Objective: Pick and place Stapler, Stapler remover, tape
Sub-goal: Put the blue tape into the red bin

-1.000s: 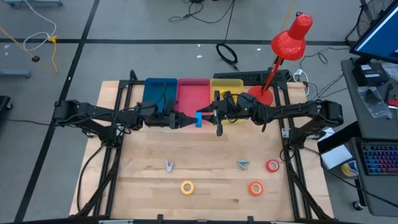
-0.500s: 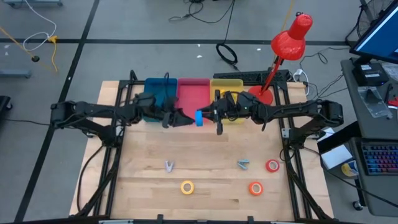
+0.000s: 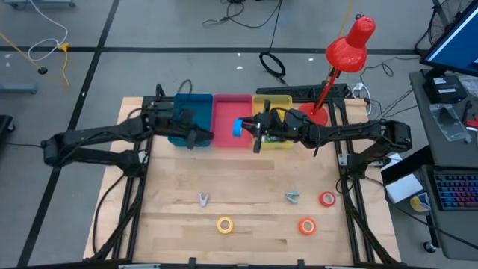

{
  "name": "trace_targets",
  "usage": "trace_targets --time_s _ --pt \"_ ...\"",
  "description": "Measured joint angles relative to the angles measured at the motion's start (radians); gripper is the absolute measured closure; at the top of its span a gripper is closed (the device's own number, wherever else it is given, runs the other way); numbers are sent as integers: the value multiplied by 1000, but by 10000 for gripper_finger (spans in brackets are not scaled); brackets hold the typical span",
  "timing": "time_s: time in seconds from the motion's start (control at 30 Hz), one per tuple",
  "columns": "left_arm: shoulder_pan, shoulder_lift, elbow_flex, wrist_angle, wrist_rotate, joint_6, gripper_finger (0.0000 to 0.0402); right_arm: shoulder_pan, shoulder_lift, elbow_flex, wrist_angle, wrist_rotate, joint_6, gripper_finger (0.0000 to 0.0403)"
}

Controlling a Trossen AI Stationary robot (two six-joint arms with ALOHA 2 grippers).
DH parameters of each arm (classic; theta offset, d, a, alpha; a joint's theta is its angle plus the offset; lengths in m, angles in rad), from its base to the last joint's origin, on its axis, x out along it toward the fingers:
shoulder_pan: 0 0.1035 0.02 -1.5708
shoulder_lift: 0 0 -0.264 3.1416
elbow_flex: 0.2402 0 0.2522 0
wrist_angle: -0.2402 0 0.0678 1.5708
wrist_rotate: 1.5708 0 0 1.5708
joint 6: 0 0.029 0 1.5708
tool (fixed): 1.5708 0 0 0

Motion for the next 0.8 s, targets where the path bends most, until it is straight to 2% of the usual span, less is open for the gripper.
trace_targets --time_s 0.17,0.47,0.6,0.8 --pt "25 -140 0 -144 -120 79 291 -11 54 95 -73 48 -48 369" --pt "87 -358 0 -342 -188 168 291 -60 255 334 -274 52 -50 369" --pt "104 -428 -24 -371 -196 184 291 -80 347 436 -363 122 -49 369" --pt "125 -528 -106 -368 -197 167 291 -122 452 534 -474 125 -45 369"
